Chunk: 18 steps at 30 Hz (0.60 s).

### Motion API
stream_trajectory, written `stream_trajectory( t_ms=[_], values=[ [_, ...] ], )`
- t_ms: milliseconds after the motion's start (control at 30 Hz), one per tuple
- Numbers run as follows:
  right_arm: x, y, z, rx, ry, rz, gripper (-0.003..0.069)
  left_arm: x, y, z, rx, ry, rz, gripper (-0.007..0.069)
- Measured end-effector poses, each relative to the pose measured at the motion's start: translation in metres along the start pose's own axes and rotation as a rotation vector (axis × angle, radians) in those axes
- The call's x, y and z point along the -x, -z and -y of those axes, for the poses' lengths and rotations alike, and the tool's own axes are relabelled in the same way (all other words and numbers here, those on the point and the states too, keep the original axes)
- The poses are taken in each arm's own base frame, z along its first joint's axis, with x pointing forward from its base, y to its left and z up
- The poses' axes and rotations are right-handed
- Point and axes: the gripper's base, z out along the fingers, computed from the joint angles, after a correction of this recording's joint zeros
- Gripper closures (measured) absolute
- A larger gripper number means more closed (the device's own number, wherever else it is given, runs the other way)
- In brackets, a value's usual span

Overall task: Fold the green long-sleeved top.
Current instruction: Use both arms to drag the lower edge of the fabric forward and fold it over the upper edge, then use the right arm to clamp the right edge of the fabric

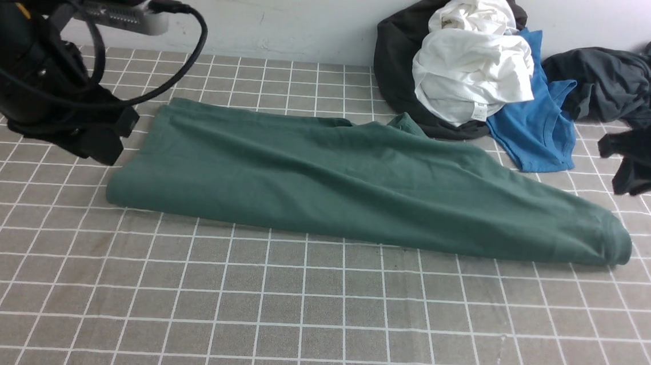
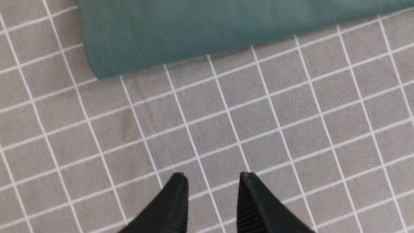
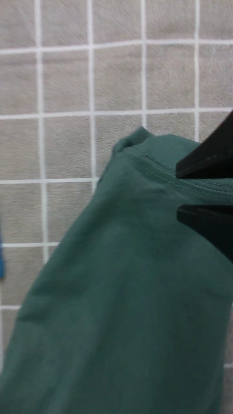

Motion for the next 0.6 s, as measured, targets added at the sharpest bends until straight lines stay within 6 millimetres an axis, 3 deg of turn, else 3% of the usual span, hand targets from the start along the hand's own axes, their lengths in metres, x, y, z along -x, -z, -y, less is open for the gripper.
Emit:
stream_trajectory(
  t_ms=[100,167,300,367,433,467,500,600],
  values=[
    [-0.007,-0.037,0.006,-0.014,-0.072,-0.108,0.0284,-0.025,0.012,0.006,0.003,-0.001,0.020,0.0420],
    [-0.010,-0.052,0.008,-0.019,-0.103,-0.146,0.0214,-0.036,0.015,0.009,0.007,-0.001,0.031,0.0420],
    [-0.014,-0.069,0.007,0.006,-0.140,-0.192,0.0157,-0.053,0.016,0.012,0.009,0.002,0.031,0.0420],
    [-0.014,-0.069,0.006,0.025,-0.148,-0.189,0.0181,-0.057,0.014,0.012,0.009,0.004,0.029,0.0420],
    [-0.013,-0.069,0.004,0.060,-0.139,-0.185,0.0277,-0.058,0.012,0.011,0.012,0.006,0.036,0.0420],
    [-0.012,-0.069,0.004,0.063,-0.138,-0.183,0.0277,-0.058,0.012,0.011,0.012,0.006,0.037,0.0420],
    [-0.012,-0.069,0.002,0.081,-0.119,-0.181,0.0390,-0.057,0.012,0.011,0.017,0.004,0.048,0.0420],
    [-0.011,-0.062,0.003,0.068,-0.060,-0.177,0.0579,-0.056,0.012,0.010,0.023,0.002,0.051,0.0420]
  ],
)
